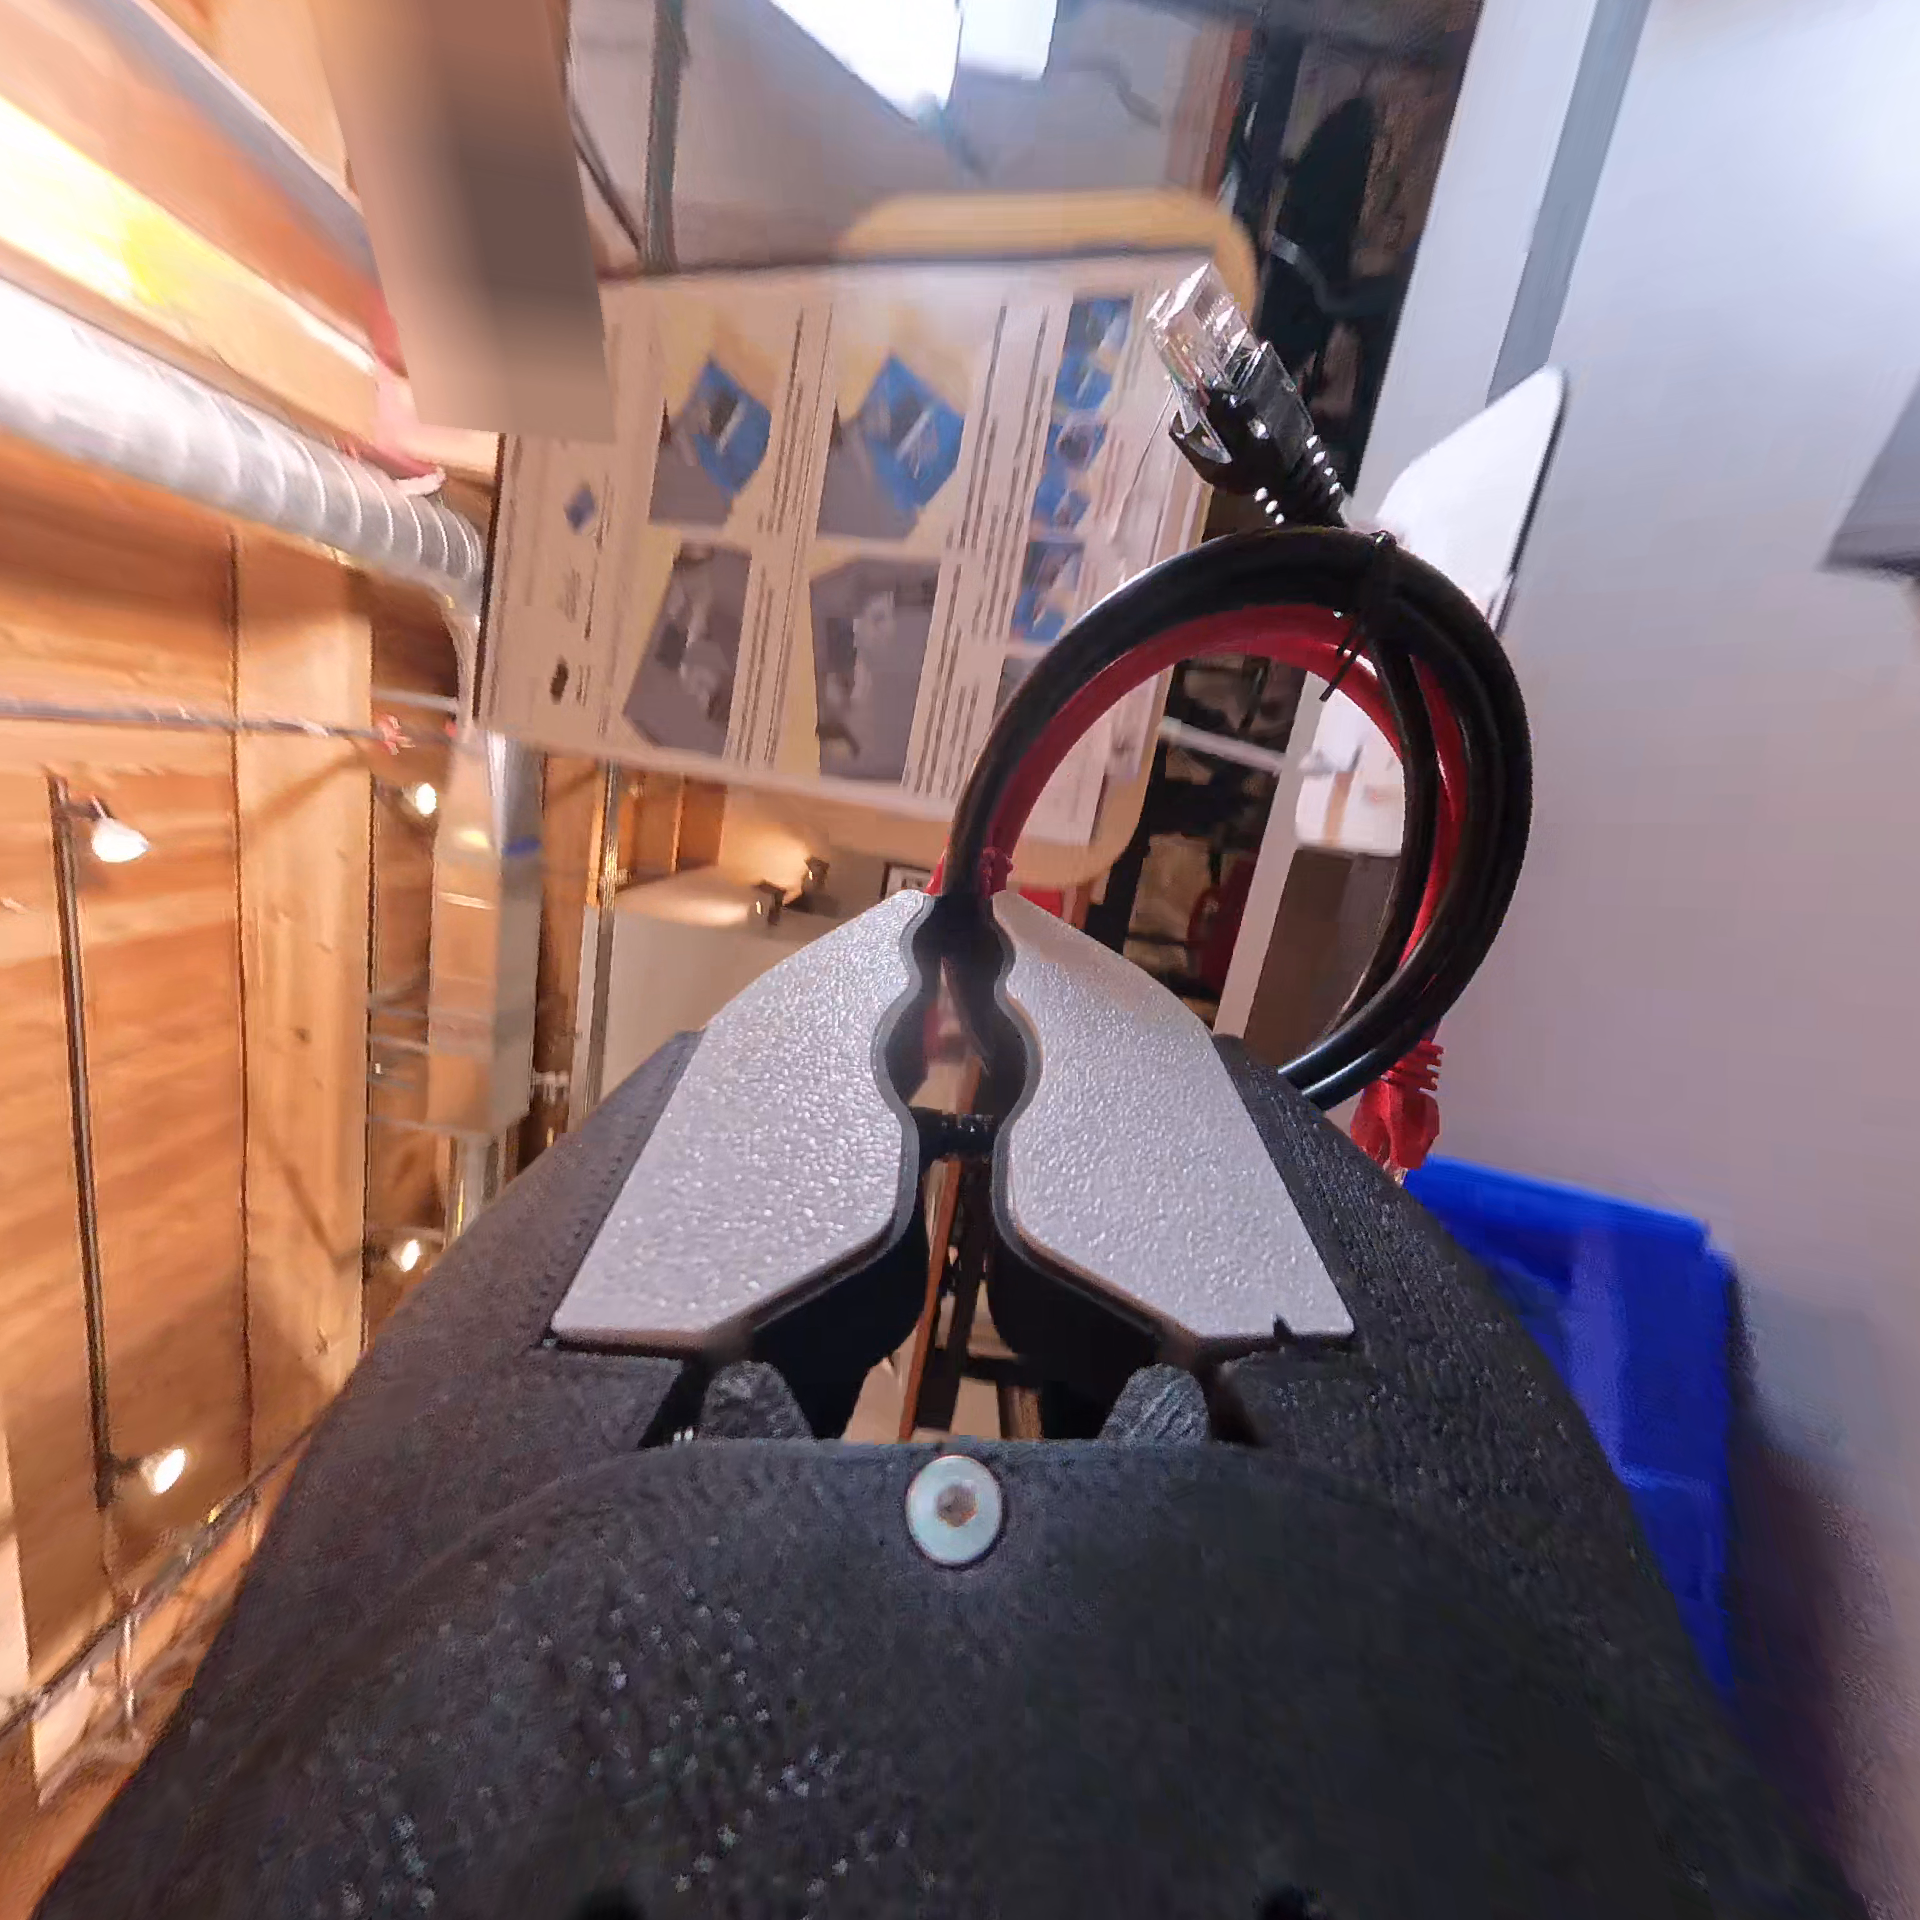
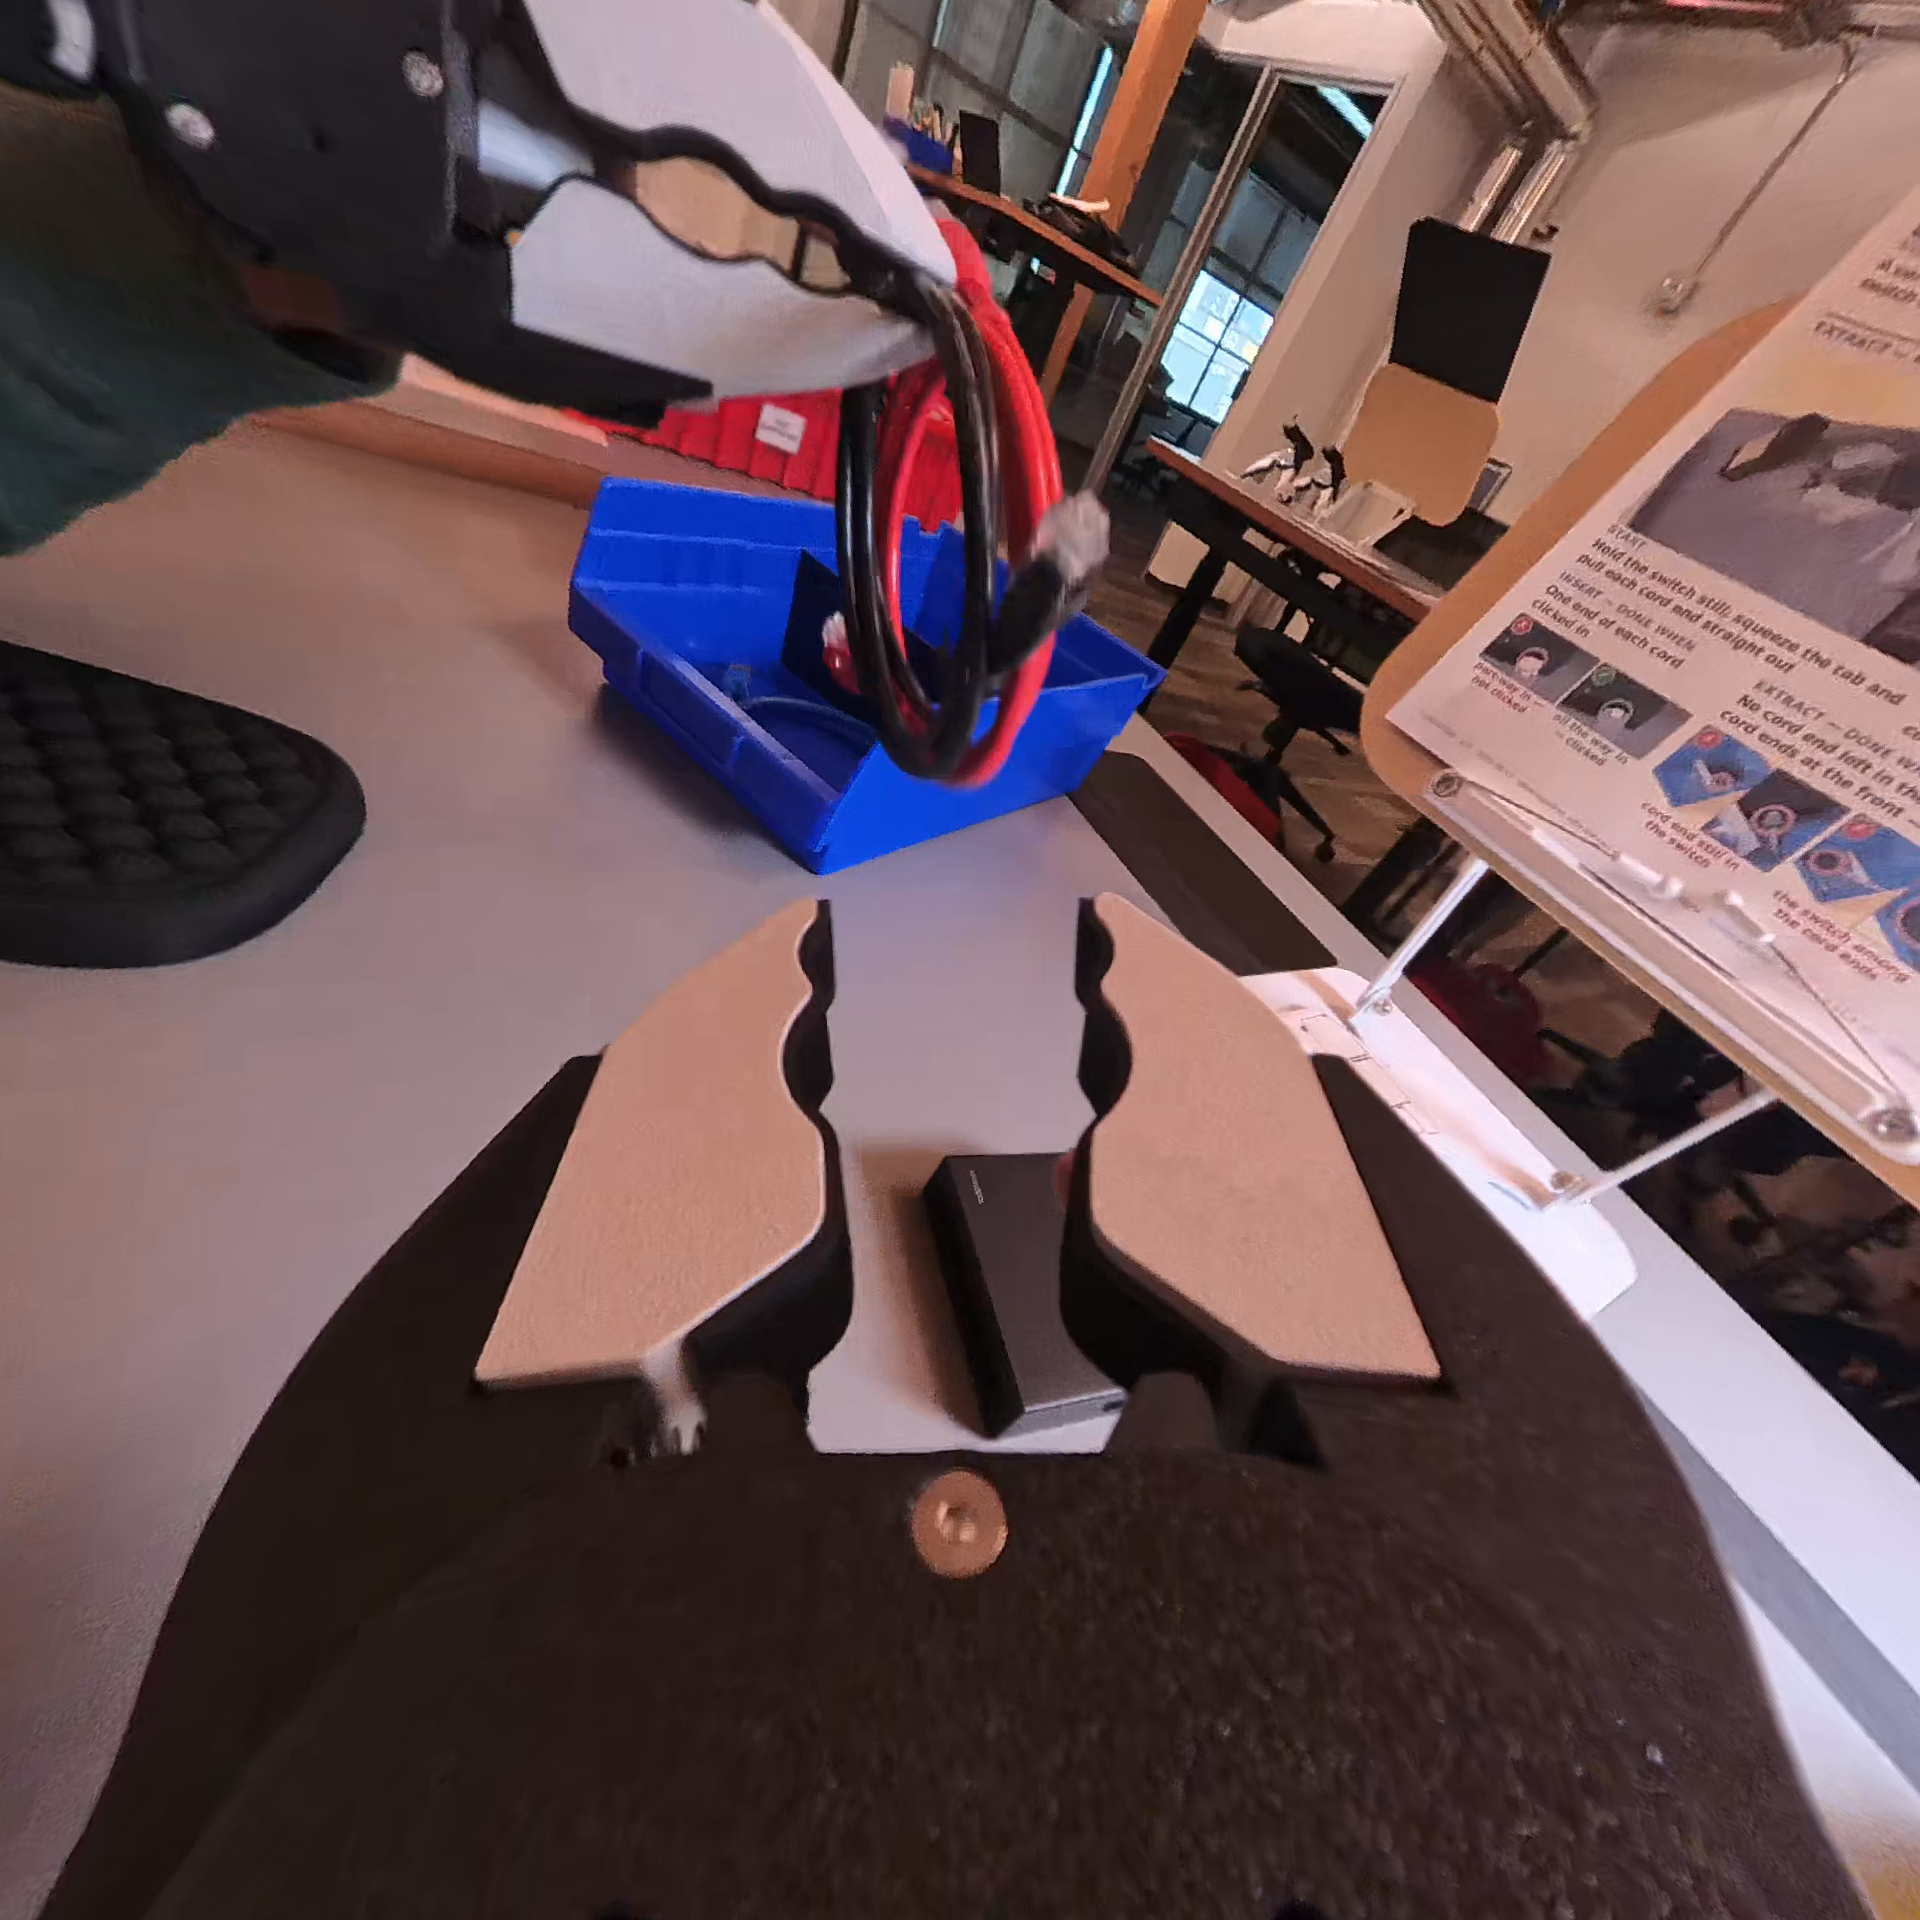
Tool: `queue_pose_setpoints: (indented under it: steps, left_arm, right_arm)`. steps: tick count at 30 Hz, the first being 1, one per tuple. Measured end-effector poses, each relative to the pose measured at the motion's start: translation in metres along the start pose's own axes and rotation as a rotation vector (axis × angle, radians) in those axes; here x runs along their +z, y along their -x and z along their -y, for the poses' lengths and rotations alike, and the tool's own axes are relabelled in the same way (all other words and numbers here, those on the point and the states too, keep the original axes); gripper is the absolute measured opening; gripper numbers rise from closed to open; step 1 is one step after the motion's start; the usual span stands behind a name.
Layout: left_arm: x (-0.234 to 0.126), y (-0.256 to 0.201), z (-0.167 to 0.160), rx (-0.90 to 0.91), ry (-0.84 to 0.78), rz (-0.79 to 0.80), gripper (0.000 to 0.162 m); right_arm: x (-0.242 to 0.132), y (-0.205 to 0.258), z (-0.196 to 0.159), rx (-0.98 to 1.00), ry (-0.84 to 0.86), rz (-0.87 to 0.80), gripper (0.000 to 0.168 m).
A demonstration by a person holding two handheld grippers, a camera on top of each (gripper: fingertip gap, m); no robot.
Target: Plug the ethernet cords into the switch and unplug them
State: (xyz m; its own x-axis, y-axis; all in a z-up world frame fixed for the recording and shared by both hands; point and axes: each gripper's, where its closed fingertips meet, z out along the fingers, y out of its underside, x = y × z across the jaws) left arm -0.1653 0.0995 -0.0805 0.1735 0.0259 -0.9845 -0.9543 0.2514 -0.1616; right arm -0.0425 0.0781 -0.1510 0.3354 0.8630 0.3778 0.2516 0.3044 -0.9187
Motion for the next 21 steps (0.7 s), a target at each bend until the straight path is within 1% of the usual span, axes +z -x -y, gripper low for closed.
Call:
queue_pose_setpoints:
  steps: [2,4,5,6,8,9,10,11,12,14,15,17,19,21]
  left_arm:
    - [-0.001,-0.019,0.028,0.021,-0.064,-0.014,0.007]
    - [-0.001,-0.038,0.052,0.053,-0.117,-0.036,0.007]
    - [0.0,-0.047,0.061,0.072,-0.133,-0.052,0.007]
    - [0.0,-0.056,0.069,0.093,-0.152,-0.063,0.007]
    - [0.0,-0.07,0.081,0.115,-0.179,-0.087,0.007]
    - [0.0,-0.074,0.083,0.12,-0.178,-0.097,0.007]
    - [0.0,-0.077,0.085,0.113,-0.191,-0.115,0.007]
    - [-0.001,-0.08,0.086,0.079,-0.204,-0.14,0.007]
    - [-0.002,-0.081,0.087,0.042,-0.213,-0.16,0.007]
    - [-0.008,-0.071,0.092,-0.009,-0.266,-0.117,0.01]
    - [-0.013,-0.061,0.093,-0.069,-0.289,-0.097,0.008]
    - [-0.022,-0.041,0.09,-0.281,-0.329,-0.123,0.011]
    - [-0.024,-0.032,0.079,-0.553,-0.336,-0.223,0.02]
    - [-0.018,-0.038,0.067,-0.796,-0.311,-0.358,0.028]
  right_arm:
    - [0.006,0.003,0.002,-0.016,0.029,-0.012,0.06]
    - [0.01,0.004,0.003,-0.037,0.055,-0.025,0.068]
    - [0.012,0.005,0.003,-0.061,0.072,-0.028,0.068]
    - [0.013,0.007,0.001,-0.089,0.101,-0.026,0.064]
    - [0.014,0.01,-0.01,-0.152,0.175,-0.032,0.035]
    - [0.013,0.005,-0.013,-0.191,0.182,-0.079,0.019]
    - [0.012,0.002,-0.016,-0.218,0.172,-0.102,0.014]
    - [0.01,0.001,-0.018,-0.205,0.147,-0.091,0.013]
    - [0.009,0.002,-0.018,-0.141,0.125,-0.064,0.012]
    - [0.007,0.0,-0.017,0.012,0.082,-0.01,0.012]
    - [0.006,-0.003,-0.017,0.08,0.071,0.005,0.012]
    - [0.003,-0.01,-0.021,0.215,0.051,0.033,0.012]
    - [-0.001,-0.014,-0.021,0.343,0.021,0.067,0.012]
    - [-0.002,-0.014,-0.02,0.422,-0.002,0.087,0.012]
